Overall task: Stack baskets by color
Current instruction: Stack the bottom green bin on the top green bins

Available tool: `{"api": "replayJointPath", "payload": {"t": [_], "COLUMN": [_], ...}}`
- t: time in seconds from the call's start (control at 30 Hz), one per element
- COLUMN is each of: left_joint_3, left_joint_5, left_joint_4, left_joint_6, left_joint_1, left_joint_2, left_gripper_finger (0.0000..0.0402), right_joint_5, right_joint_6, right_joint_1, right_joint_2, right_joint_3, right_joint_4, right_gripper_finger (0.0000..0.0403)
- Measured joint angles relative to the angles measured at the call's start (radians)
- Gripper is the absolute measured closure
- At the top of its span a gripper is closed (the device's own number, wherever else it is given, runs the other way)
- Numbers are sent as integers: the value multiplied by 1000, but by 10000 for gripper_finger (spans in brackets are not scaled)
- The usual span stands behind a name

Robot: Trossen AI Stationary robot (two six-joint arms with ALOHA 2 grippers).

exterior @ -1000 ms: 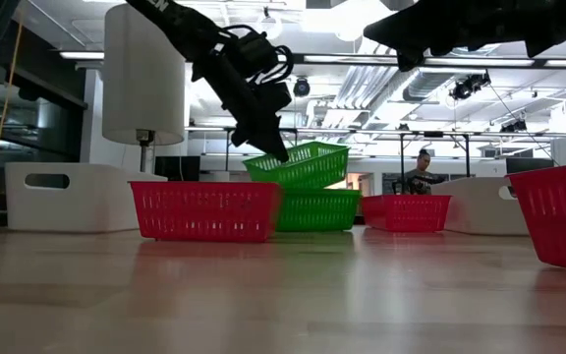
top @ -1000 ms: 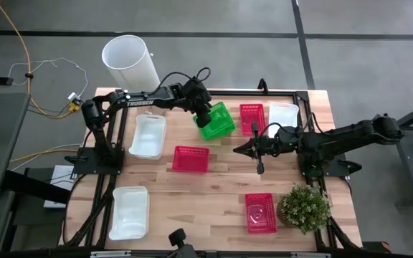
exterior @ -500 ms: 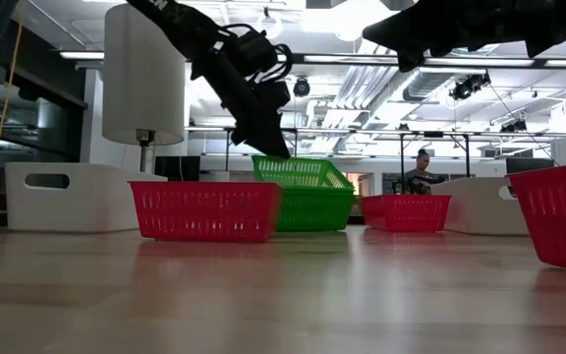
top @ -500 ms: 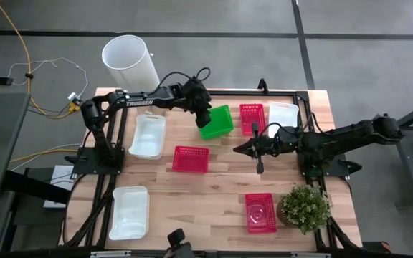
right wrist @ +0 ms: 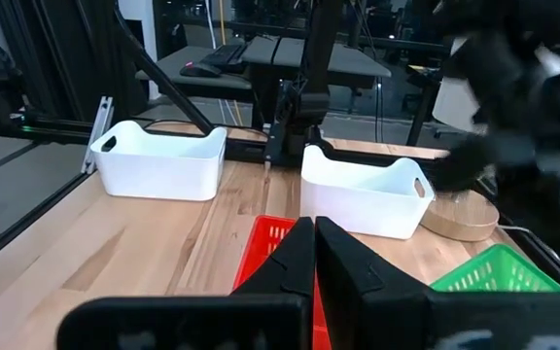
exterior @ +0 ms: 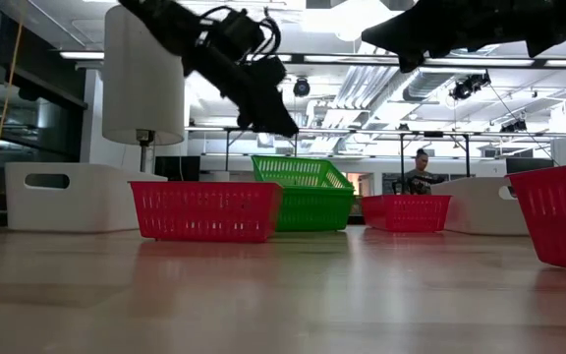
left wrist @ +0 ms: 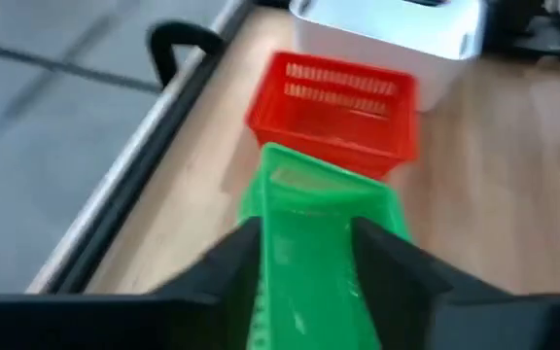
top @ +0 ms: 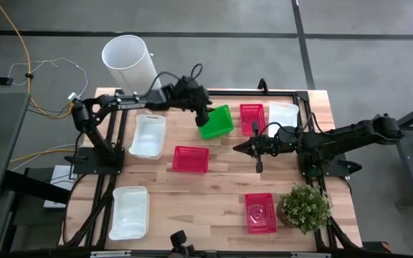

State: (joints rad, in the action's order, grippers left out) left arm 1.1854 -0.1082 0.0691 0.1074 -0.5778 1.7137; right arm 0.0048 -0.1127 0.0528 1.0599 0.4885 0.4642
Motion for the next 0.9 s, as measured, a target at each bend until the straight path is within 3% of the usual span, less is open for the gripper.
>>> {"api": "replayJointPath", "payload": {"t": [0.07, 0.13, 0.27, 0.63, 0.9], "left_joint_3": [-91, -176, -272, -292, -293], "left_joint_5": [95, 144, 266, 259, 363], "left_joint_4": [-174, -342, -490, -544, -550], "left_joint_6": [-27, -66, -86, -78, -70], "left_joint_1": [21, 38, 56, 86, 96], "left_joint_2": [0, 1, 1, 41, 123], "left_gripper_finger": [352, 386, 397, 401, 401], "right_joint_5": [0, 5, 22, 22, 22], "right_joint_6": [3, 3, 0, -19, -17], "right_joint_1": [0, 0, -2, -2, -2], "right_joint_2": [0, 0, 0, 0, 0], "right_joint_3": [0, 0, 0, 0, 0], "right_joint_4": [-9, -14, -20, -22, -40], "right_gripper_finger": [403, 403, 403, 403, 403]}}
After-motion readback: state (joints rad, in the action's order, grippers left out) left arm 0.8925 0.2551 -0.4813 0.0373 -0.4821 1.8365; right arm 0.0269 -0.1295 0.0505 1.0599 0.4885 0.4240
